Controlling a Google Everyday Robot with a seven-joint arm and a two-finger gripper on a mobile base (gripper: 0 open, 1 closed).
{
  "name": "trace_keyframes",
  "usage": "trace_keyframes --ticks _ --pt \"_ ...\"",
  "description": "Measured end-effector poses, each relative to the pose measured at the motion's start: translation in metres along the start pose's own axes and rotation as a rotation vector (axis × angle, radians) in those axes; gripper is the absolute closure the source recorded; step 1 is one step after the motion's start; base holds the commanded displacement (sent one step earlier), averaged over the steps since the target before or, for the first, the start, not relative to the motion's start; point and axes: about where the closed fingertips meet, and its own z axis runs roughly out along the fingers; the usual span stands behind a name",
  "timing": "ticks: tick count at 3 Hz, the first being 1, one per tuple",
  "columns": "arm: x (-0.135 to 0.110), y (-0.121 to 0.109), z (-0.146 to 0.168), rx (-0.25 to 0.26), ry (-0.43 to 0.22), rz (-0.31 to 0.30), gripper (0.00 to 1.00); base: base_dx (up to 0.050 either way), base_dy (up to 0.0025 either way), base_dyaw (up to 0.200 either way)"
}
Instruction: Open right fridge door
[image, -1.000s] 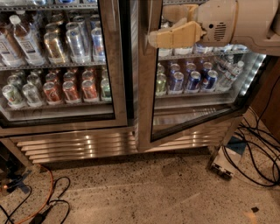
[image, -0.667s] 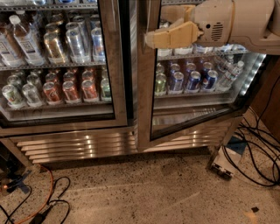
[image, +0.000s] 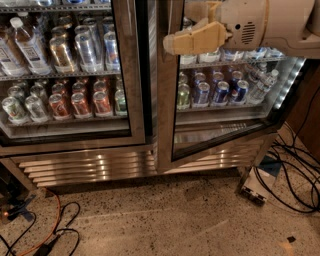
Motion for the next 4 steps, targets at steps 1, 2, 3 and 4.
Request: trace_keyframes --ticks 1,2,3,4 --pt "-0.008 0.0096 0.0025 -0.021 -0.002 -0.017 0.26 0.0 0.0 0.0" --pt "-0.0083 0.0095 0.0017 -0.022 -0.002 -0.017 0.27 0.0 0.0 0.0" --pt "-0.0129 0.0185 0.0021 -0.037 -0.012 -0.017 0.27 0.0 0.0 0.0" --pt "-0.0127 0.0167 0.0009 -0.037 -0.012 -0.017 0.09 0.0 0.0 0.0"
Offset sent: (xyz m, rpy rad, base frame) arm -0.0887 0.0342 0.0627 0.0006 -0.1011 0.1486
